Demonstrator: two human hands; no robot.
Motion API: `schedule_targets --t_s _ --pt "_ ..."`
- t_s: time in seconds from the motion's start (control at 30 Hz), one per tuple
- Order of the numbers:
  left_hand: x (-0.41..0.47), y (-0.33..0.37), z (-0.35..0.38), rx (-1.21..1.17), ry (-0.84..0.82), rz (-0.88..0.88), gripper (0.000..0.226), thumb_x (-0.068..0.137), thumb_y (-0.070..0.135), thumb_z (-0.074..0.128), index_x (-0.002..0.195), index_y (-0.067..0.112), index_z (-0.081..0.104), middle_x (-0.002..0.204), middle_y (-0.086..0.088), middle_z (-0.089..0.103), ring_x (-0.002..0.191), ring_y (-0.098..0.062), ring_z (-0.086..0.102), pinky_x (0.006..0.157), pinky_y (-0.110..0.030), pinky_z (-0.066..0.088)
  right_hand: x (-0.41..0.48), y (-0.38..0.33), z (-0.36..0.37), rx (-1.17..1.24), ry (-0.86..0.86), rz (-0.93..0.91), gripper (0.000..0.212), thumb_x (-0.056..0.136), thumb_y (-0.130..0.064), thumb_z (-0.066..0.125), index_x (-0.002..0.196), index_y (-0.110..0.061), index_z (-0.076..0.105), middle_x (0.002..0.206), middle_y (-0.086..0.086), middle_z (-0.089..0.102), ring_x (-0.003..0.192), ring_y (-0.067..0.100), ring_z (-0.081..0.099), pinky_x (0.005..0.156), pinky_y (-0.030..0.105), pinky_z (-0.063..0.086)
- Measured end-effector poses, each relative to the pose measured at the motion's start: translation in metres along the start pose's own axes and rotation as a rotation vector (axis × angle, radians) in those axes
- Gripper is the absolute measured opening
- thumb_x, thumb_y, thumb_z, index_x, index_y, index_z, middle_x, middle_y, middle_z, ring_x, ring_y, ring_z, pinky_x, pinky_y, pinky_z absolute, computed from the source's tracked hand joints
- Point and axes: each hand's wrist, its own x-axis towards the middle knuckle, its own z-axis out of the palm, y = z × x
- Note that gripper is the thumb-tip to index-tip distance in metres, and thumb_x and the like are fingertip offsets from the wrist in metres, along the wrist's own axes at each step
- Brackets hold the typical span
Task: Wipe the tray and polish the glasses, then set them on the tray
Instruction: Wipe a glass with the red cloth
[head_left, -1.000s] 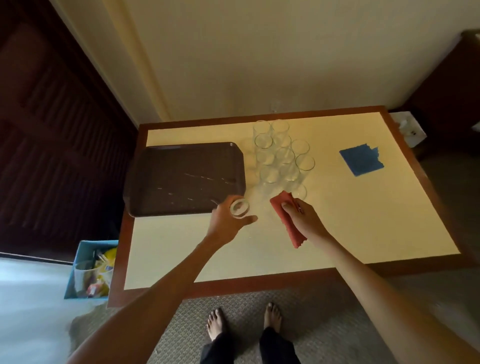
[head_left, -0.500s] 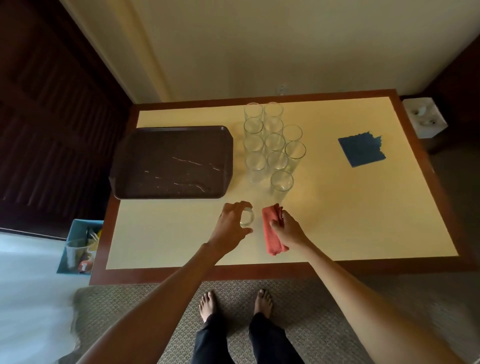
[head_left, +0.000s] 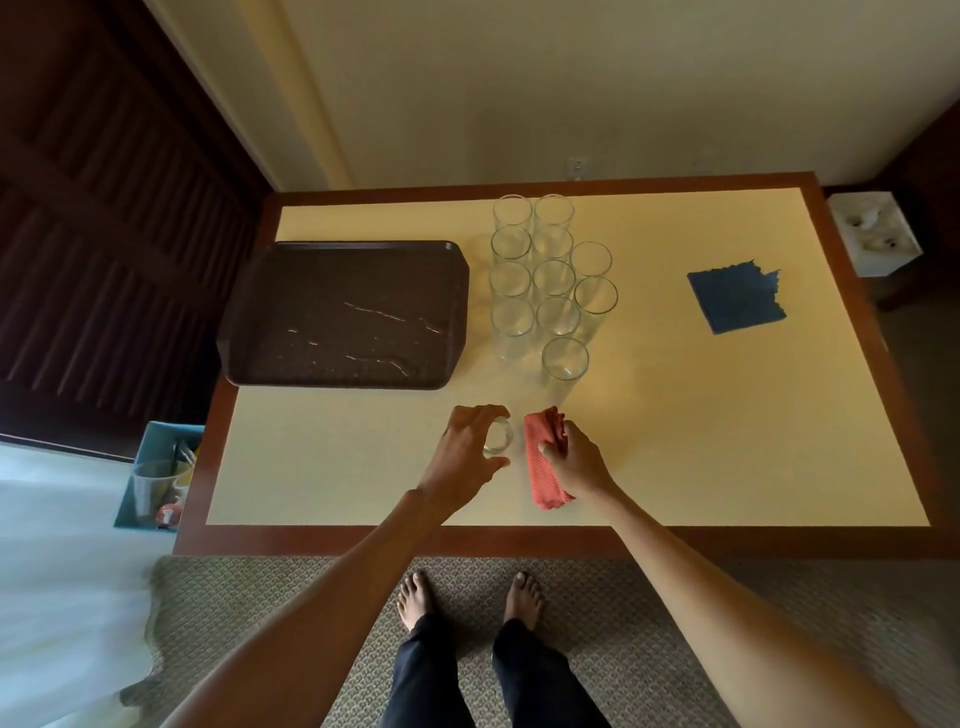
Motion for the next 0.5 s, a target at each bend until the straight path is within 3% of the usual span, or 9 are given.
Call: schedule_targets --t_s 0.2,0.3,0.37,0.43,0.5 --pt "0.005 0.002 0.002 0.014 -0.013 -0.023 0.068 0.081 0.016 0.088 0.14 0.016 0.056 0.143 -0.006 0.058 0.133 -0.027 0.042 0.104 -0.032 0.04 0.002 0.002 -0.004 0.066 -0.02 0.025 0.033 0.103 -0.027 0.054 0.126 -0.004 0.049 0.121 0.012 0.062 0.11 0.032 0.063 0.075 0.028 0.045" --pt "0.012 0.002 -0.009 0.018 -0.144 -0.074 0.08 0.076 0.027 0.092 0.144 0.021 0.052 0.147 -0.002 0.054 0.136 -0.023 0.038 0.105 -0.029 0.036 0.001 0.0 -0.01 0.142 -0.023 0.037 0.021 0.1 -0.023 0.057 0.114 -0.008 0.05 0.107 0.008 0.06 0.1 0.031 0.063 0.067 0.029 0.047" --pt "0.019 0.002 -0.024 0.021 -0.248 -0.083 0.087 0.072 0.036 0.094 0.146 0.026 0.05 0.15 0.001 0.051 0.139 -0.021 0.035 0.111 -0.035 0.035 -0.002 -0.006 -0.017 0.216 -0.012 0.029 0.017 0.099 -0.022 0.058 0.11 -0.01 0.052 0.102 0.01 0.063 0.092 0.032 0.063 0.067 0.032 0.05" --pt "0.027 0.006 -0.044 -0.053 -0.239 -0.082 0.075 0.076 0.032 0.092 0.141 0.027 0.056 0.146 0.003 0.055 0.135 -0.016 0.043 0.112 -0.035 0.037 -0.005 -0.016 -0.027 0.283 0.022 0.004 0.019 0.098 -0.023 0.059 0.111 -0.009 0.055 0.1 0.011 0.065 0.089 0.03 0.065 0.069 0.035 0.052" --pt "0.034 0.018 -0.067 -0.193 -0.148 -0.109 0.045 0.086 0.023 0.084 0.127 0.025 0.064 0.129 0.006 0.066 0.117 -0.008 0.058 0.102 -0.028 0.047 -0.011 -0.031 -0.037 0.334 0.058 -0.042 0.019 0.097 -0.021 0.061 0.111 -0.008 0.058 0.096 0.006 0.064 0.084 0.022 0.063 0.064 0.027 0.05"
